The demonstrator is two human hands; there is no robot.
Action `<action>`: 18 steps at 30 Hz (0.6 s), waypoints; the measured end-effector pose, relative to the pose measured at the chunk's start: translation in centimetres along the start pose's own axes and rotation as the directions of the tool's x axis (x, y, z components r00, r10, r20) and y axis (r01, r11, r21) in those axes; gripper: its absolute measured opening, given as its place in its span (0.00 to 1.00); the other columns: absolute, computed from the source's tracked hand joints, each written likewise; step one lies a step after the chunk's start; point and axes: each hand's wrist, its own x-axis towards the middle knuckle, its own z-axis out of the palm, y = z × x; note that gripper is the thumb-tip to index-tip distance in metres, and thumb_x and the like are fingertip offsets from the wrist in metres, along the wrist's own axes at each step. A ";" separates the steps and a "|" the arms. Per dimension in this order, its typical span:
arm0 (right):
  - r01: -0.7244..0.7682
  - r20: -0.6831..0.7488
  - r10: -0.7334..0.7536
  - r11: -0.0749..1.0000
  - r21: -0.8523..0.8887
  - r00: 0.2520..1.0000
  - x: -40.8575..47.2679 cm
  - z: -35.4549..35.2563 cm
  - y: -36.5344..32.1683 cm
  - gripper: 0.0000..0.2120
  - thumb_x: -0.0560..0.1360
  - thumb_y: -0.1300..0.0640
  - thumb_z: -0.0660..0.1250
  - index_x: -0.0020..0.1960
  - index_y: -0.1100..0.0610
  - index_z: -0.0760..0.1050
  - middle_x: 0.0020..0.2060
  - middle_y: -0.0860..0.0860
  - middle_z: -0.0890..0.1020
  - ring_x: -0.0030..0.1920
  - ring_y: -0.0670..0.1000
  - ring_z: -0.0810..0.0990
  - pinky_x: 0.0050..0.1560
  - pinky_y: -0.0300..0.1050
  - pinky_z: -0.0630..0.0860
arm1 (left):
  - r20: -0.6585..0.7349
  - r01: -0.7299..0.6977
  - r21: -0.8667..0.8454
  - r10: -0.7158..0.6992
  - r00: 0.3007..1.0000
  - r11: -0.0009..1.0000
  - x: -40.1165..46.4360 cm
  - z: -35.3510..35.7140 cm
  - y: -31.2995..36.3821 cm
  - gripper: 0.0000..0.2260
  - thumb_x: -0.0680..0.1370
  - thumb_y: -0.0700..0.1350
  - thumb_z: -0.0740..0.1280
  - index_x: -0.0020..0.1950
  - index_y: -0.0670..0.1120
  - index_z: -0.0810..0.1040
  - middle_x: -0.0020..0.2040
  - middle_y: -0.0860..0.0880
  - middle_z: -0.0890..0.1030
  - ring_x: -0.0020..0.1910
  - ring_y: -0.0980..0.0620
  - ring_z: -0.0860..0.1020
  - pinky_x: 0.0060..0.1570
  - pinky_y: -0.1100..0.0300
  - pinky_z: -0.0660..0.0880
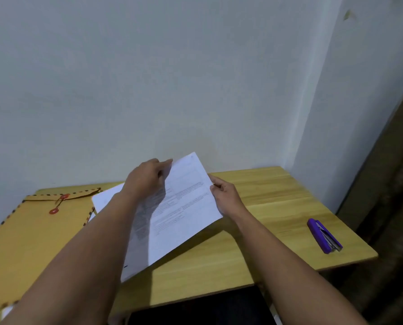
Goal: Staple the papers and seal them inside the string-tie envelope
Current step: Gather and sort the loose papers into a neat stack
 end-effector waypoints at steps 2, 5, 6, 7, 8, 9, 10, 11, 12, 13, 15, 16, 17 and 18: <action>0.038 0.029 -0.038 0.999 0.015 0.999 0.3 1.3 -2.1 0.22 0.85 0.68 0.58 0.71 0.51 0.80 0.57 0.48 0.88 0.56 0.50 0.87 0.61 0.50 0.83 | -0.043 -0.001 0.026 0.002 0.999 1.000 0.0 -2.8 -0.5 0.21 0.80 0.44 0.59 0.70 0.58 0.77 0.44 0.49 0.76 0.45 0.44 0.77 0.41 0.54 0.73; 0.082 0.098 -0.084 0.996 0.030 0.992 0.5 4.2 -5.4 0.22 0.85 0.69 0.57 0.70 0.53 0.80 0.55 0.49 0.88 0.54 0.49 0.87 0.54 0.42 0.84 | -0.081 0.001 0.103 0.007 0.997 0.995 -0.4 -7.9 -2.0 0.25 0.78 0.39 0.60 0.74 0.55 0.74 0.50 0.45 0.79 0.51 0.41 0.78 0.45 0.50 0.76; 0.097 0.122 -0.100 0.995 0.027 0.988 0.4 5.3 -6.4 0.23 0.84 0.69 0.57 0.71 0.53 0.80 0.56 0.49 0.88 0.55 0.49 0.87 0.54 0.40 0.83 | -0.092 0.015 0.128 -0.003 0.996 0.992 -0.8 -9.7 -2.6 0.25 0.77 0.40 0.59 0.73 0.55 0.74 0.51 0.44 0.79 0.52 0.40 0.78 0.46 0.50 0.76; 0.113 0.149 -0.114 0.994 0.017 0.982 0.3 6.6 -7.4 0.23 0.84 0.69 0.56 0.71 0.52 0.80 0.56 0.48 0.88 0.56 0.50 0.87 0.55 0.41 0.83 | -0.100 0.029 0.155 -0.014 0.995 0.987 -1.4 -11.4 -3.4 0.24 0.77 0.43 0.57 0.71 0.55 0.76 0.51 0.44 0.79 0.51 0.40 0.78 0.46 0.50 0.76; 0.120 0.177 -0.120 0.993 0.008 0.977 0.2 8.1 -8.3 0.23 0.84 0.68 0.57 0.70 0.51 0.80 0.55 0.47 0.88 0.55 0.49 0.88 0.54 0.40 0.83 | -0.110 0.042 0.182 -0.022 0.994 0.982 -2.2 -13.1 -4.1 0.24 0.75 0.45 0.55 0.68 0.55 0.79 0.50 0.44 0.79 0.50 0.39 0.78 0.46 0.49 0.76; 0.129 0.209 -0.125 0.992 -0.004 0.970 -0.1 9.5 -9.0 0.23 0.85 0.67 0.57 0.70 0.50 0.80 0.54 0.46 0.88 0.54 0.47 0.88 0.53 0.39 0.83 | -0.117 0.053 0.204 -0.030 0.993 0.977 -3.1 -14.6 -4.9 0.24 0.73 0.47 0.53 0.63 0.54 0.82 0.48 0.44 0.79 0.48 0.39 0.78 0.45 0.49 0.77; 0.129 0.244 -0.124 0.992 -0.005 0.962 -0.4 11.0 -9.6 0.22 0.85 0.66 0.57 0.71 0.50 0.80 0.54 0.46 0.88 0.53 0.46 0.88 0.51 0.38 0.83 | -0.126 0.071 0.225 -0.043 0.991 0.972 -4.2 -15.8 -5.8 0.22 0.73 0.48 0.53 0.58 0.53 0.83 0.46 0.44 0.78 0.46 0.39 0.77 0.44 0.48 0.77; 0.129 0.276 -0.120 0.992 -0.013 0.953 -0.7 12.5 -9.9 0.21 0.86 0.66 0.57 0.71 0.51 0.79 0.55 0.47 0.88 0.52 0.46 0.88 0.49 0.36 0.83 | -0.133 0.094 0.246 -0.063 0.989 0.965 -5.4 -16.9 -6.8 0.20 0.73 0.47 0.53 0.54 0.51 0.82 0.44 0.45 0.77 0.44 0.40 0.77 0.43 0.47 0.78; 0.124 0.309 -0.115 0.992 -0.012 0.944 -1.0 14.0 -10.0 0.21 0.86 0.66 0.57 0.72 0.51 0.79 0.55 0.49 0.88 0.52 0.47 0.88 0.48 0.35 0.82 | -0.138 0.124 0.264 -0.090 0.986 0.957 -6.6 -17.6 -7.9 0.18 0.73 0.46 0.54 0.52 0.50 0.82 0.43 0.45 0.77 0.44 0.39 0.77 0.43 0.46 0.78; 0.116 0.336 -0.102 0.993 -0.021 0.936 -1.3 15.4 -10.1 0.21 0.85 0.66 0.57 0.71 0.52 0.79 0.56 0.50 0.88 0.51 0.47 0.88 0.47 0.34 0.82 | -0.142 0.158 0.271 -0.124 0.982 0.950 -7.8 -18.1 -9.0 0.17 0.73 0.45 0.54 0.51 0.50 0.81 0.44 0.45 0.77 0.44 0.40 0.77 0.43 0.45 0.79; 0.090 0.390 -0.071 0.995 -0.032 0.918 -2.1 17.8 -9.7 0.22 0.83 0.68 0.56 0.70 0.54 0.81 0.55 0.51 0.88 0.49 0.48 0.87 0.41 0.34 0.81 | -0.140 0.226 0.267 -0.195 0.971 0.937 -10.5 -18.4 -11.3 0.14 0.74 0.43 0.57 0.51 0.49 0.81 0.44 0.45 0.78 0.45 0.40 0.78 0.45 0.46 0.79; 0.084 0.413 -0.055 0.995 -0.053 0.909 -2.5 18.7 -9.0 0.23 0.82 0.69 0.55 0.68 0.54 0.82 0.53 0.50 0.88 0.46 0.46 0.87 0.38 0.33 0.80 | -0.137 0.252 0.259 -0.223 0.965 0.932 -11.8 -18.3 -12.3 0.13 0.75 0.42 0.57 0.50 0.48 0.81 0.43 0.45 0.78 0.45 0.40 0.78 0.45 0.47 0.79; 0.095 0.429 -0.044 0.991 -0.099 0.902 -2.8 19.4 -8.0 0.24 0.81 0.70 0.54 0.66 0.55 0.82 0.50 0.49 0.88 0.43 0.44 0.87 0.36 0.34 0.79 | -0.131 0.277 0.248 -0.251 0.959 0.928 -13.2 -18.1 -13.4 0.12 0.75 0.43 0.58 0.49 0.48 0.81 0.43 0.46 0.78 0.44 0.40 0.78 0.46 0.47 0.79; 0.112 0.448 -0.037 0.983 -0.142 0.893 -3.2 20.2 -6.7 0.25 0.80 0.71 0.53 0.64 0.55 0.83 0.50 0.49 0.88 0.44 0.44 0.87 0.37 0.35 0.80 | -0.123 0.304 0.238 -0.281 0.952 0.922 -14.6 -17.8 -14.3 0.11 0.75 0.44 0.57 0.47 0.48 0.80 0.42 0.46 0.77 0.43 0.41 0.77 0.46 0.47 0.79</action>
